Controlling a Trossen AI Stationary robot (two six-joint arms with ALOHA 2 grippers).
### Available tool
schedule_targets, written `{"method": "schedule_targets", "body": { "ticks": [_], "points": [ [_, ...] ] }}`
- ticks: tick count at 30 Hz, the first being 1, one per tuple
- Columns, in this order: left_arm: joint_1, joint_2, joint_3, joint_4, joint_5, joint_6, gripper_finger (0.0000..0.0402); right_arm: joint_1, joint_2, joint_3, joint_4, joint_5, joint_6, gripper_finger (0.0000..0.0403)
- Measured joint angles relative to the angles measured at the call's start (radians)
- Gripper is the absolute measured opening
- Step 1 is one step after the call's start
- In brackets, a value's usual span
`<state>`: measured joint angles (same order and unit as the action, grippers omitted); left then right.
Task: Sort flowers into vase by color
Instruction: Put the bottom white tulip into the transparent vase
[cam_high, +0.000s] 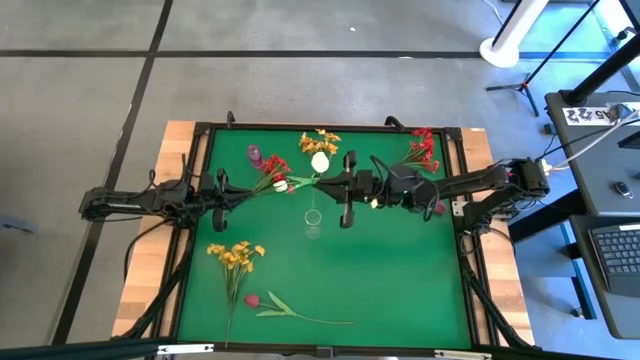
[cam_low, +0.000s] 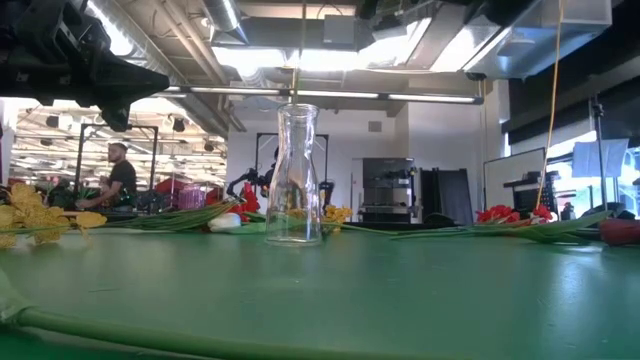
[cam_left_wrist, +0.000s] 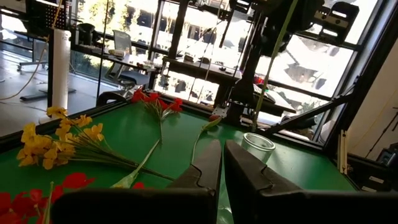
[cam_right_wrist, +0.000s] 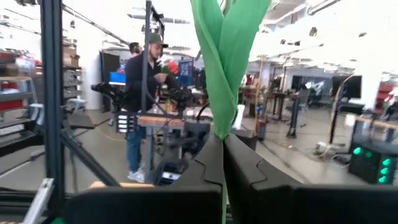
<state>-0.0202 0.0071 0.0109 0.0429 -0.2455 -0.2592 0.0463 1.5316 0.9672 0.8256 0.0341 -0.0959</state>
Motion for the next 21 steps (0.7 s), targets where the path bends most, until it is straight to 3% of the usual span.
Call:
{"method": "schedule_targets", "body": {
  "ticks": [14,21],
  "points": [
    [0.000,0.000,0.000,0.000,0.000,0.000,0.0016,0.000,0.059,0.000,-0.136,-0.008,0.045,0.0001],
    [0.000,0.000,0.000,0.000,0.000,0.000,0.0016,0.000,0.063,0.000,-0.210,-0.002,0.047,0.0037]
  ]
}}
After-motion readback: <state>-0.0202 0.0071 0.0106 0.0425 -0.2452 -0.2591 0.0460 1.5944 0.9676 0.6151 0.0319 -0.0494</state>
